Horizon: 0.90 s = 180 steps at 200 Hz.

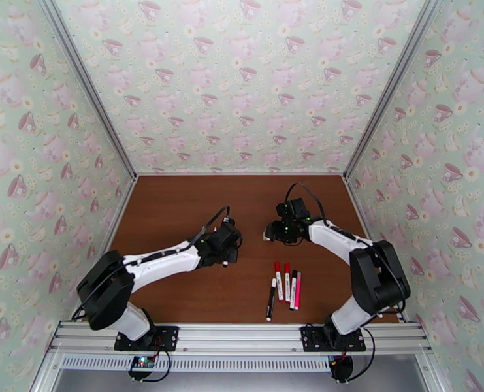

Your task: Open the pen caps

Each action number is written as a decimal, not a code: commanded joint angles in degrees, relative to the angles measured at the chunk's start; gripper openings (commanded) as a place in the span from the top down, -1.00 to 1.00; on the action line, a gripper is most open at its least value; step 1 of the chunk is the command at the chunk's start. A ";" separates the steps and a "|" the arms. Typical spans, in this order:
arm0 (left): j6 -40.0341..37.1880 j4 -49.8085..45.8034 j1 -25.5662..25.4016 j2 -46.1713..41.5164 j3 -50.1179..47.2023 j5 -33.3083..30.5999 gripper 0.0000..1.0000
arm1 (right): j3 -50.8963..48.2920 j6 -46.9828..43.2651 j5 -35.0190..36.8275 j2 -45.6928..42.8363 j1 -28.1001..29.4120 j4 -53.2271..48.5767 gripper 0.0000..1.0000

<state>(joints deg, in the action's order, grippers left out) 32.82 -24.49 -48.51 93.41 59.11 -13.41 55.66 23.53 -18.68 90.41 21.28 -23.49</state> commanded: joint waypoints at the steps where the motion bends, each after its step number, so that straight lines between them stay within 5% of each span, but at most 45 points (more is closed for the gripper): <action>1: -0.83 -3.94 1.12 3.50 3.41 -5.10 0.64 | -2.44 1.05 -0.94 -3.90 1.76 1.41 -0.05; 117: -2.75 -6.80 3.92 17.37 12.02 -12.25 0.56 | -9.21 2.26 -8.10 -15.87 3.68 2.65 -0.71; 180: -4.38 -9.17 5.08 19.42 14.72 -14.83 0.44 | -10.15 2.59 -8.57 -16.76 3.77 3.01 -0.78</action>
<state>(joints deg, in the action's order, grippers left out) 29.52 -31.77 -43.92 111.87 72.27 -25.74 46.09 25.50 -26.00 75.20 24.77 -21.10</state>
